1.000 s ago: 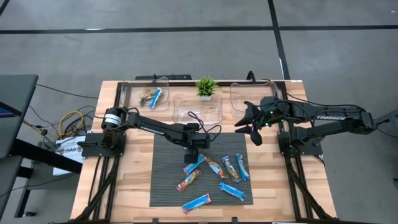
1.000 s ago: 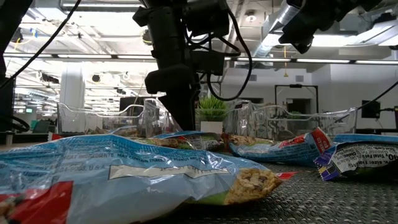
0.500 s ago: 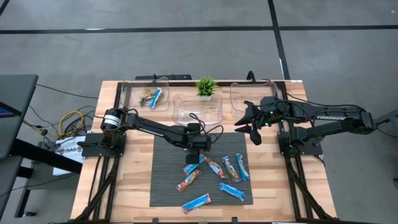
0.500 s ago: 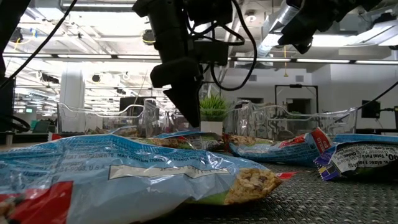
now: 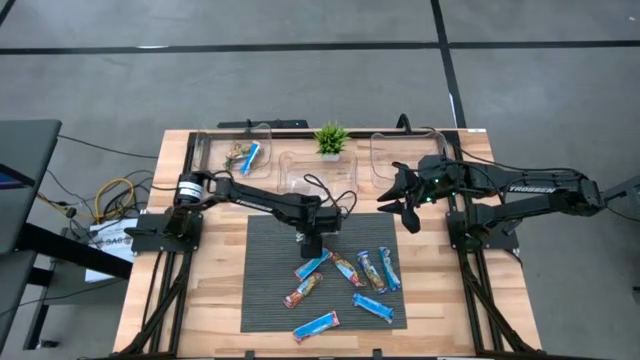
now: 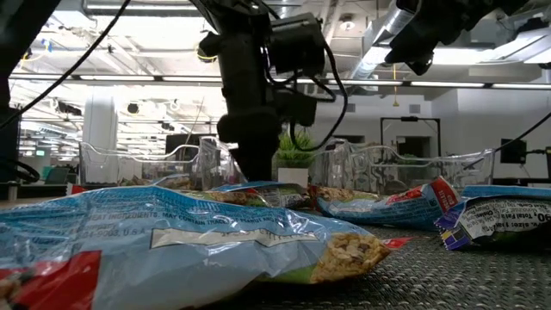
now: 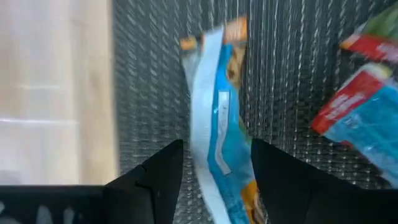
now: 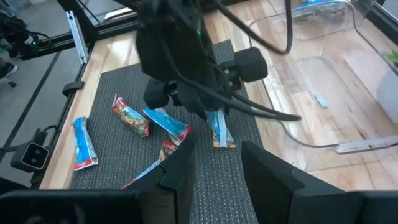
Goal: Pick and place Granola Bars by type
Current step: Put the blue granola bar into the left transparent bin
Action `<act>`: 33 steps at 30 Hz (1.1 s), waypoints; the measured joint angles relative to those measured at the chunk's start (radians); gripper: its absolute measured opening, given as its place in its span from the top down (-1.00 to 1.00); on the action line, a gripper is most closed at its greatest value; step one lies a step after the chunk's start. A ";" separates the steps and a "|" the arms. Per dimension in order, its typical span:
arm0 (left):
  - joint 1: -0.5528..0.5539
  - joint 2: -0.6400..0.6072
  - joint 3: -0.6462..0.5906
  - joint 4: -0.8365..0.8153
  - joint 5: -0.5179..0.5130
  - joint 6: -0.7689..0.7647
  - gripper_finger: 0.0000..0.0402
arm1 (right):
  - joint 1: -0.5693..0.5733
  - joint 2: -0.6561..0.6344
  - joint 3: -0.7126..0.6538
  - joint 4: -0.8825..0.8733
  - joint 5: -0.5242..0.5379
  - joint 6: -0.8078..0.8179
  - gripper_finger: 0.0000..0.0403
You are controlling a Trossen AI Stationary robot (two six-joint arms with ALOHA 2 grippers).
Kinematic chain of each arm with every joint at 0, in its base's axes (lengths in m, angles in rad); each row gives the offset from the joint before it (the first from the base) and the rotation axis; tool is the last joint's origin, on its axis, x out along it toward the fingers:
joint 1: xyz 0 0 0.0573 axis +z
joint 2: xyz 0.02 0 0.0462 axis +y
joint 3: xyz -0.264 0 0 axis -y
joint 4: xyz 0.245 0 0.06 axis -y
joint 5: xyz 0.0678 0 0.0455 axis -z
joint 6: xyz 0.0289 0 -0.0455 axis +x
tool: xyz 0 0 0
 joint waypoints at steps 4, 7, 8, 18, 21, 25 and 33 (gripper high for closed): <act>0.001 0.006 -0.001 0.005 -0.002 0.000 0.09 | 0.000 0.000 0.000 0.000 0.013 0.007 0.39; 0.001 0.006 -0.004 0.010 -0.041 0.006 0.09 | 0.000 0.000 0.000 -0.005 0.015 0.007 0.39; 0.001 0.005 -0.004 0.008 -0.042 0.006 0.09 | 0.000 0.000 0.000 -0.004 0.015 0.007 0.39; -0.001 0.000 -0.004 -0.005 -0.009 -0.002 0.65 | 0.000 0.000 0.000 -0.005 0.015 0.007 0.39; -0.001 0.000 -0.004 -0.005 -0.008 -0.002 0.84 | 0.000 0.000 0.000 -0.005 0.015 0.007 0.39; -0.001 -0.003 -0.004 -0.006 -0.010 -0.012 0.93 | 0.000 0.000 0.000 -0.003 0.015 0.007 0.39; 0.011 -0.094 -0.007 -0.033 -0.121 -0.152 0.84 | 0.000 0.000 0.000 0.072 0.014 0.007 0.39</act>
